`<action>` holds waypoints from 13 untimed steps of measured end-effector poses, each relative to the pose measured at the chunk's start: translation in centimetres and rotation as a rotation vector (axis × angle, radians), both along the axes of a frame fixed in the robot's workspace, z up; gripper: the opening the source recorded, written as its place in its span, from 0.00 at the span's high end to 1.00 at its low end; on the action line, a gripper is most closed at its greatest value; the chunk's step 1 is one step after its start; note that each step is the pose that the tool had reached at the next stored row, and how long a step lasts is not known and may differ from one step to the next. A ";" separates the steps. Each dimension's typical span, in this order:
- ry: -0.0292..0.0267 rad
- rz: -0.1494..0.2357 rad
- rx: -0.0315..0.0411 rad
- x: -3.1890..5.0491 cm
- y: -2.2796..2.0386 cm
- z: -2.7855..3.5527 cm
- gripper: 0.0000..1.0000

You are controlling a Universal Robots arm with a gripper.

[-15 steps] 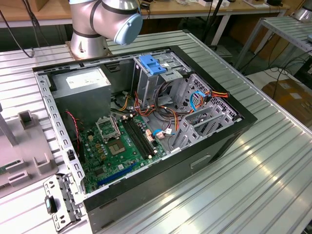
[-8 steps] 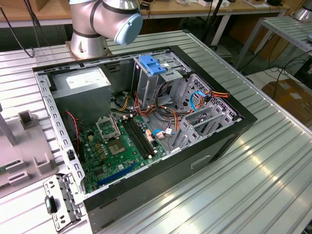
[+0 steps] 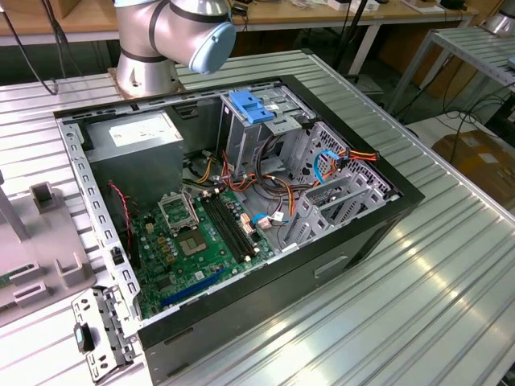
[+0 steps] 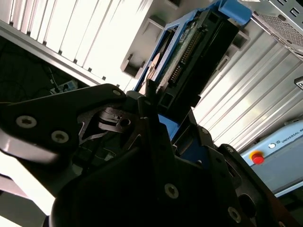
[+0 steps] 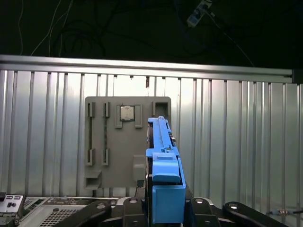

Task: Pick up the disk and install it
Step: 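Pick up the disk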

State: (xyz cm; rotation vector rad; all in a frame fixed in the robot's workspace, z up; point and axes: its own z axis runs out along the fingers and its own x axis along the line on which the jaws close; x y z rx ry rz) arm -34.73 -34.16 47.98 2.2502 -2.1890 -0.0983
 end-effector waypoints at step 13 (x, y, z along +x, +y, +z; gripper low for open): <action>0.0001 0.000 0.0000 1.60 0.00 0.00 0.63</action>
